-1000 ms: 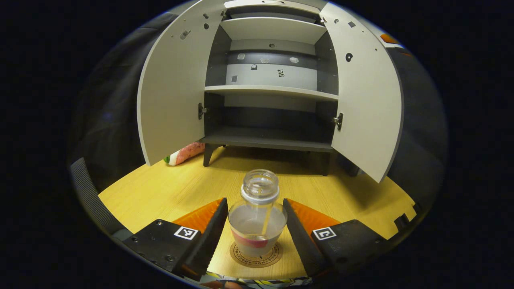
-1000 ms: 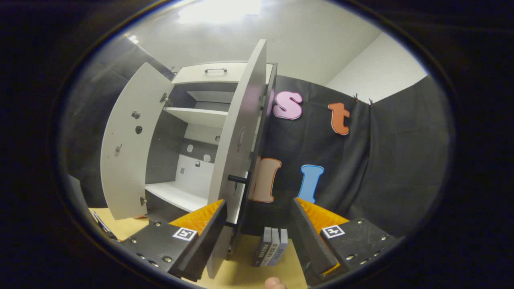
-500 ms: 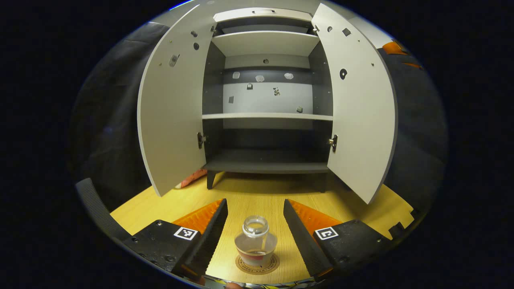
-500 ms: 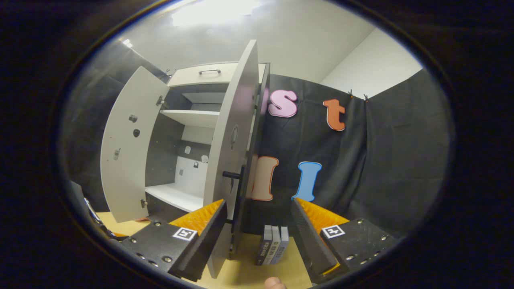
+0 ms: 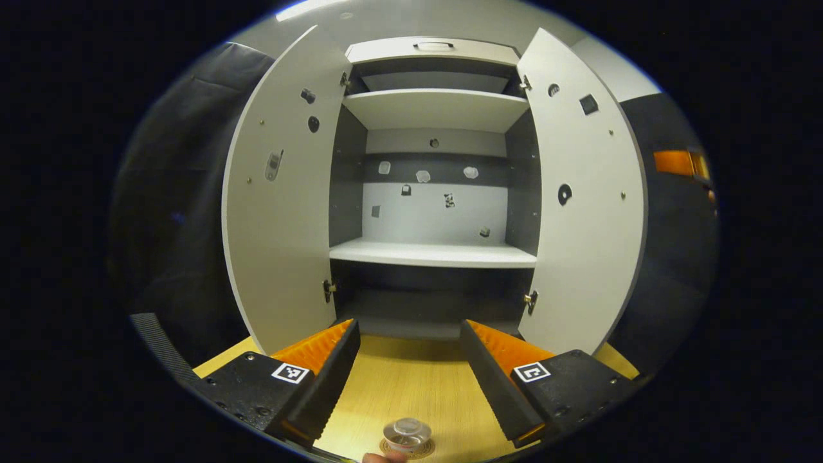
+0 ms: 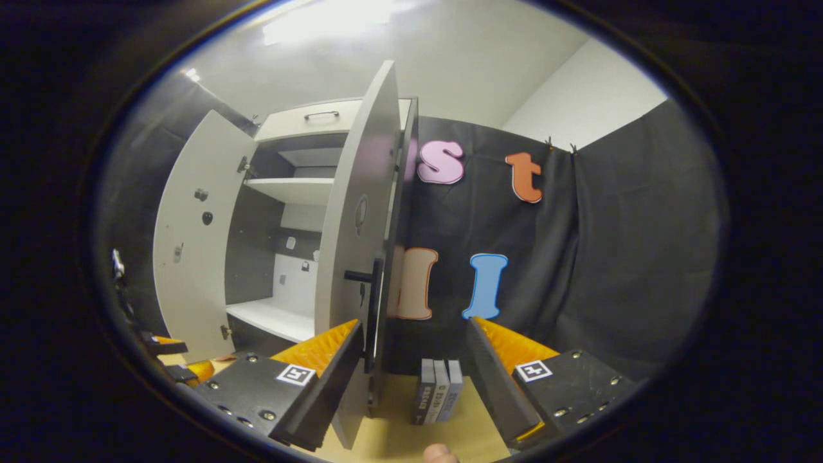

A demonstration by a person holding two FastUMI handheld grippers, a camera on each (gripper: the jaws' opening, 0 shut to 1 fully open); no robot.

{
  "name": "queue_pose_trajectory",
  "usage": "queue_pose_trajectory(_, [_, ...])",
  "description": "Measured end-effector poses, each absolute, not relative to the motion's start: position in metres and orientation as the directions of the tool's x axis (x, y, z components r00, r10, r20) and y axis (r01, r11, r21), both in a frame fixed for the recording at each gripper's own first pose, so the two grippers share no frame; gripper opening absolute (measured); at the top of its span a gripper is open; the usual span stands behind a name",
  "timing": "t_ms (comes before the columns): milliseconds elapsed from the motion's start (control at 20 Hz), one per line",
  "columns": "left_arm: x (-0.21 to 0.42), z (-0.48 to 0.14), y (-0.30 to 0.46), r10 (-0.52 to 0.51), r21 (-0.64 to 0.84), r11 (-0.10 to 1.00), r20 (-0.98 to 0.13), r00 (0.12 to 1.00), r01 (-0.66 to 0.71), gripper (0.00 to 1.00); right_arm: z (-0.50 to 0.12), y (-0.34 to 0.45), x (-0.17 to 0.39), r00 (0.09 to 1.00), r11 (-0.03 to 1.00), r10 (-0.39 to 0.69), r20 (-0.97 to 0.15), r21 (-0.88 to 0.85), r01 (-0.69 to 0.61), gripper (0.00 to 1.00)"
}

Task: Grasp the bottle in the cabinet with the left hand and place it on the coaster, then close the right door with the right hand and the left door with the left hand.

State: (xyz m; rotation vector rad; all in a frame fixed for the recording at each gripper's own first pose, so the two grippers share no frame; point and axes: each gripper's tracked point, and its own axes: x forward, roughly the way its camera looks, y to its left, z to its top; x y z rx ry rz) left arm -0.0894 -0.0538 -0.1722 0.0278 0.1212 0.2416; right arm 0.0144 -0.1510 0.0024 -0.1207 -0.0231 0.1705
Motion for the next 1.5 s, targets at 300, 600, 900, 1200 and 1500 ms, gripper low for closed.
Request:
queue_pose_trajectory(300, [-0.092, -0.11, -0.014, 0.304, 0.05, 0.952, -0.05, 0.951, -0.302, 0.99, 0.0, -0.133, 0.027, 0.984, 0.979, 0.178, 0.005, -0.107, -0.176, 0.97])
queue_pose_trajectory(600, [-0.102, -0.078, 0.037, 0.383, 0.049, 0.923, 0.002, 0.924, -0.383, 0.99, -0.003, -0.124, 0.034, 0.981, 0.979, 0.193, -0.015, -0.07, -0.193, 0.96])
queue_pose_trajectory(900, [-0.116, -0.074, 0.089, 0.475, 0.021, 0.88, -0.007, 0.88, -0.475, 0.99, -0.005, -0.087, 0.033, 0.964, 0.962, 0.266, -0.026, -0.053, -0.267, 0.96])
queue_pose_trajectory(1200, [-0.134, -0.078, 0.128, 0.548, 0.022, 0.836, -0.013, 0.836, -0.548, 0.96, -0.011, -0.045, 0.042, 0.945, 0.945, 0.324, -0.035, -0.044, -0.325, 0.96])
queue_pose_trajectory(1500, [-0.139, -0.081, 0.161, 0.591, 0.0, 0.807, -0.023, 0.806, -0.591, 0.96, -0.011, -0.024, 0.05, 0.942, 0.942, 0.334, -0.039, -0.033, -0.335, 0.96])
